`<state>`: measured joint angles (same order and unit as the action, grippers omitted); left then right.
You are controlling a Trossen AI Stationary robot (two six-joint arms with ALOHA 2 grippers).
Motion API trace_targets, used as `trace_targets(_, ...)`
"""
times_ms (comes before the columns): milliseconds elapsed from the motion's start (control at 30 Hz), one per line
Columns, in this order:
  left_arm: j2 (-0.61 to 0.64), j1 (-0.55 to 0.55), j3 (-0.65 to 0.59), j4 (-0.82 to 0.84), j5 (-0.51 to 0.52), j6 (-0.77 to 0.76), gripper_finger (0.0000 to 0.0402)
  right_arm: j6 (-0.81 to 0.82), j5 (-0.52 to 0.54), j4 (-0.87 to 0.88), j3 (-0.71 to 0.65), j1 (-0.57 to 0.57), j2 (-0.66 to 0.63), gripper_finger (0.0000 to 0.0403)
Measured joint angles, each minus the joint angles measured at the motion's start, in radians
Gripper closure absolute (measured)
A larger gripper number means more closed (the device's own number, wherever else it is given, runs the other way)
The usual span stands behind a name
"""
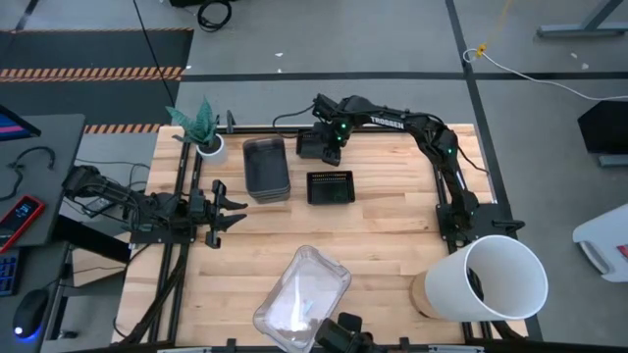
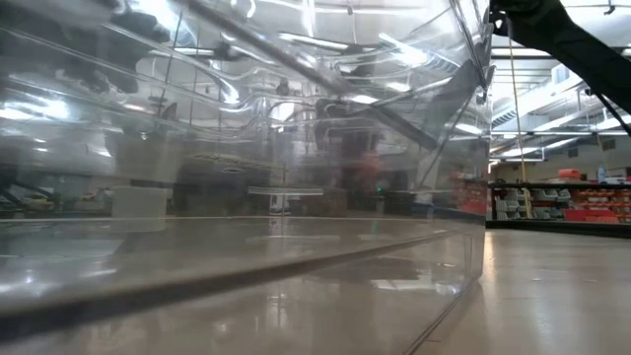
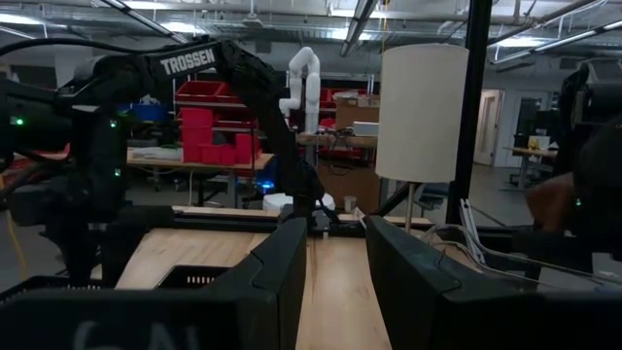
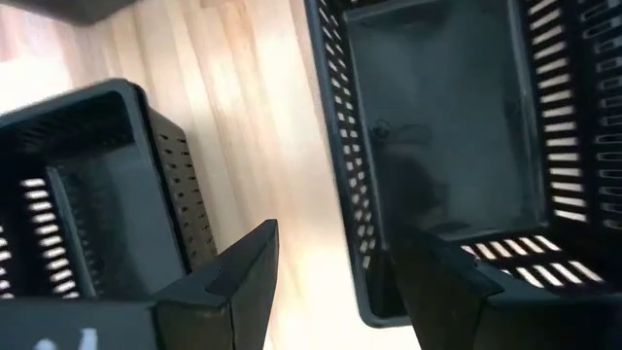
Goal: Stack baskets by color
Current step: Stack the top black bin on top of the bottom black bin
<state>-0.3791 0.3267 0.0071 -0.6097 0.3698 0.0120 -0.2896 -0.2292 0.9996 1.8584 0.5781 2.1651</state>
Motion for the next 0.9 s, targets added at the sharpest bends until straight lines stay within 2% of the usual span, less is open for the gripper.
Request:
trace_targets(200,0.0,0.0,0.0,0.0,0.0,0.0,0.0285,-0.048,0.078,0.015,0.017,-0.001,0.0,0.0199)
trace_targets(367,0.0,0.0,0.0,0.0,0.0,0.0,0.0285,-0.06,0.082,0.016,0.02,-0.001,0.0,0.0199)
trace_targets(900,0.0,0.0,0.0,0.0,0.0,0.0,0.0285,0.096,0.205,0.018,0.02,0.0,0.0,0.0178)
